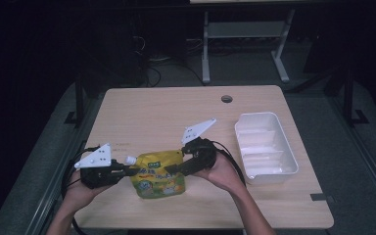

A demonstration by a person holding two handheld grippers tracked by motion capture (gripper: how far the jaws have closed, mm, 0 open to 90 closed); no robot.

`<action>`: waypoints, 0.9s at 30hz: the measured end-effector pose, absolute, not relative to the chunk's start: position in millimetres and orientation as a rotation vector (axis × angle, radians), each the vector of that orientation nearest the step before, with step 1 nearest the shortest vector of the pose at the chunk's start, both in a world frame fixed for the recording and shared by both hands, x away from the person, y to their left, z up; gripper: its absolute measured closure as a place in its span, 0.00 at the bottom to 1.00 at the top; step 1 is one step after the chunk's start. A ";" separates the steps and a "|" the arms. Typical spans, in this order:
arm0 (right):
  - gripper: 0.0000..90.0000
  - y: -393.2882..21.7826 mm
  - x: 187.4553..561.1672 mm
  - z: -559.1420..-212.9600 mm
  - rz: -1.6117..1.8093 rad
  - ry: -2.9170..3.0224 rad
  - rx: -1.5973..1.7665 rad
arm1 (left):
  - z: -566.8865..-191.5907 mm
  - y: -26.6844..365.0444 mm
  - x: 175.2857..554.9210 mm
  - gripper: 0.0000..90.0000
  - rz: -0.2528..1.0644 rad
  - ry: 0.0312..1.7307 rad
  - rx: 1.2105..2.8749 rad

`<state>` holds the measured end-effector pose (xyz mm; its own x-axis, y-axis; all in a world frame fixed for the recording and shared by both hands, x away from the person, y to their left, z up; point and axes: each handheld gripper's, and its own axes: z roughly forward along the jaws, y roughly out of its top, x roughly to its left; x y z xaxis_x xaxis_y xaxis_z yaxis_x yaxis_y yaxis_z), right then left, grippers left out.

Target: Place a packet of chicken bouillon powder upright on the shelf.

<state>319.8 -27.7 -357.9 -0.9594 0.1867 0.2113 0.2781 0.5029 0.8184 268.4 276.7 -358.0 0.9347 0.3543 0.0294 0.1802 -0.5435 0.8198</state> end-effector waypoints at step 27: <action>1.00 -23.5 317.6 -352.2 -1.424 -2.680 -0.282 | -351.6 285.7 266.6 0.82 0.252 0.404 2.119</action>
